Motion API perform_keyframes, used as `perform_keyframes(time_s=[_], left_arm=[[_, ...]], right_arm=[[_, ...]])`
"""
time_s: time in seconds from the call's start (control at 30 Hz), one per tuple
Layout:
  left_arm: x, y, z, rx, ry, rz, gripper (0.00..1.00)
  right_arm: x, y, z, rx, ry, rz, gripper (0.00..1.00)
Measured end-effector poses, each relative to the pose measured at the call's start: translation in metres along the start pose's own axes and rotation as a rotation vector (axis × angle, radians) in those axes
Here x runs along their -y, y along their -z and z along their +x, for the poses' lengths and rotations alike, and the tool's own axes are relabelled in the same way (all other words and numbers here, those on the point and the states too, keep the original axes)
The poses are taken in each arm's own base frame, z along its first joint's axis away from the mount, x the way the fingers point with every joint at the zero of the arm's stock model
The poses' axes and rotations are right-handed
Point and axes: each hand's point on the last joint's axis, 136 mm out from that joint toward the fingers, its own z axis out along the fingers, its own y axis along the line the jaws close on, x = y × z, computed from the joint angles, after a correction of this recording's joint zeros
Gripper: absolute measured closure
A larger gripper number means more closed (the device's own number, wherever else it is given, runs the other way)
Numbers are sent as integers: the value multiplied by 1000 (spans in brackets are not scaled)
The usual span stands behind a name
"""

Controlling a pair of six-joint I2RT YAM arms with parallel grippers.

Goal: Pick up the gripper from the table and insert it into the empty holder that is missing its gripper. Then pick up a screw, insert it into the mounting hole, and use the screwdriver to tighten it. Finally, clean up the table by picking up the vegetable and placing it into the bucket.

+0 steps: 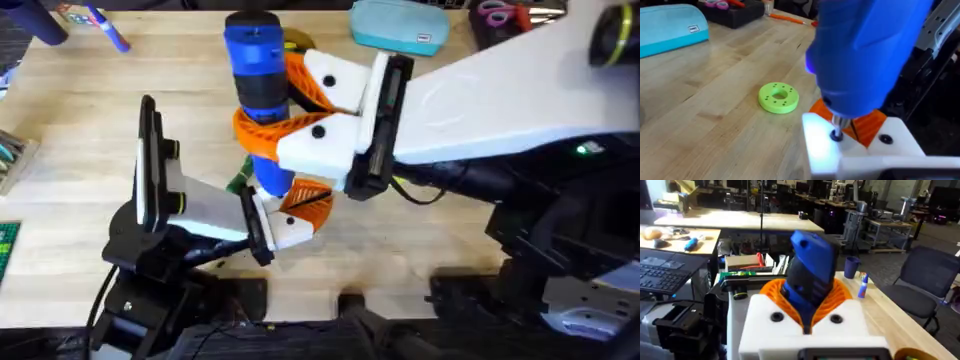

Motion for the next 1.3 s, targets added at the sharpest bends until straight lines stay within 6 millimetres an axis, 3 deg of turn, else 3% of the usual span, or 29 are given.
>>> perform_keyframes(time_s=[1.3], left_arm=[[1, 0, 0, -1, 1, 7, 991]], right_arm=[[-1, 0, 5, -21, 5, -2, 960]])
